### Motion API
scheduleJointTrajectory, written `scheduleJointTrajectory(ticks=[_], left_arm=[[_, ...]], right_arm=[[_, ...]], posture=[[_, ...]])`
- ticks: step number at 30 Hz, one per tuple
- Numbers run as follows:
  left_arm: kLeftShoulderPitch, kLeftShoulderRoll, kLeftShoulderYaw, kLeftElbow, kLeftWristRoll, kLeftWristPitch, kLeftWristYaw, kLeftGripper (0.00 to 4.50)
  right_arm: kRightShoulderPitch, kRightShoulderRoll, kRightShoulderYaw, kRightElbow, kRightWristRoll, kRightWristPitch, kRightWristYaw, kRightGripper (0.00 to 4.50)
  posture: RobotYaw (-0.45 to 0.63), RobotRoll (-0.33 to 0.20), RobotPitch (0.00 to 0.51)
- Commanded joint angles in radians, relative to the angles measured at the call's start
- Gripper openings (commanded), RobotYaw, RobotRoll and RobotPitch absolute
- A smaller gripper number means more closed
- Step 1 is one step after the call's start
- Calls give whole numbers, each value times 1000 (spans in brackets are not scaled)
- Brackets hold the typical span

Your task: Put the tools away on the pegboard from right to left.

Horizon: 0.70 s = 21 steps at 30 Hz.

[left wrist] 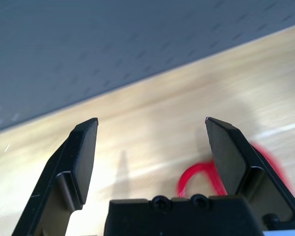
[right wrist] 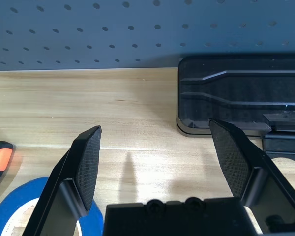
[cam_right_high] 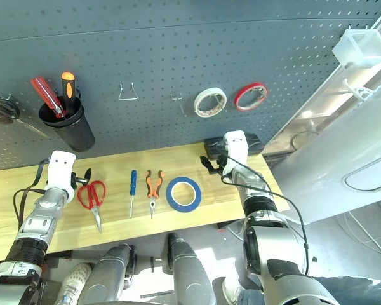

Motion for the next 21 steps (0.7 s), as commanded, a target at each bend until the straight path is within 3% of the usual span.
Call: scheduleJointTrajectory(ticks=[1,6,10,16,21], left_arm=[[5,5,5,19,7,18,6,4472],[-18,11,-25,22,-11,-21,-76,4472],[-31,46,-151,-67,24,-43,-248,4472],[-64,94,-335,-183,75,80,-466,4472],[-112,62,-413,-237,99,165,-524,4472]], right_arm=[[-11,1,11,30,-14,-8,4,4500],[-31,-8,9,24,-6,46,30,4500],[-24,-8,45,-54,-9,228,102,4500],[40,13,115,-178,-35,387,121,4500],[88,24,157,-241,-55,461,115,4500]], posture=[[-24,0,183],[-23,0,187],[-23,0,185],[-2,0,215],[2,0,247]])
